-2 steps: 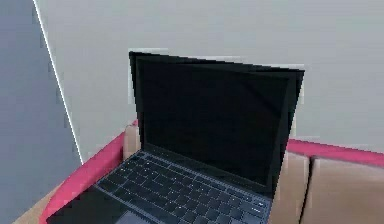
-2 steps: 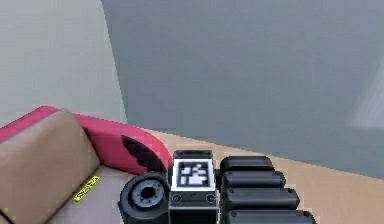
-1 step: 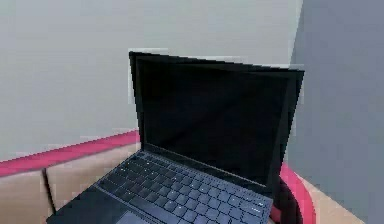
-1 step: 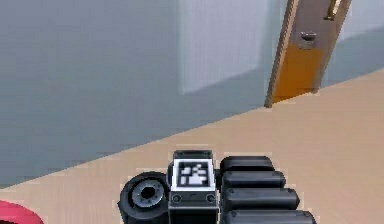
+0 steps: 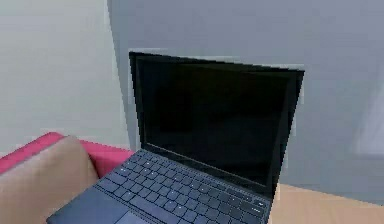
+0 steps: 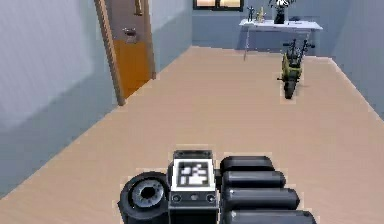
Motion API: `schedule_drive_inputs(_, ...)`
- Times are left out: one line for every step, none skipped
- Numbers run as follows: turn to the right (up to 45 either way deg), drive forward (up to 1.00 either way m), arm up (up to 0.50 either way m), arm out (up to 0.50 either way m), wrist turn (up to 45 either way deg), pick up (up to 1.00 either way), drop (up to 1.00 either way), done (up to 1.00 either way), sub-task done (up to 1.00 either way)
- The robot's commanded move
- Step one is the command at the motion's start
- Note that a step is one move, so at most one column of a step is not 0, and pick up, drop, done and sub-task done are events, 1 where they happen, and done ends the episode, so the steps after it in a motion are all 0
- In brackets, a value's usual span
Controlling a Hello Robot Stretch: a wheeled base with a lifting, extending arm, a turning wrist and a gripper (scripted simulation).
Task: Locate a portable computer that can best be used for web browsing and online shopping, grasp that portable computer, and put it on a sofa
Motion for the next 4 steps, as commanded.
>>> schedule_drive_inputs(45.0,0.00,0.00,0.00,0.0,0.00,0.00,0.00,0.00)
schedule_drive_inputs(-45.0,0.00,0.00,0.00,0.0,0.00,0.00,0.00,0.00)
schedule_drive_inputs(-45.0,0.00,0.00,0.00,0.0,0.00,0.00,0.00,0.00)
schedule_drive_inputs(-45.0,0.00,0.00,0.00,0.0,0.00,0.00,0.00,0.00)
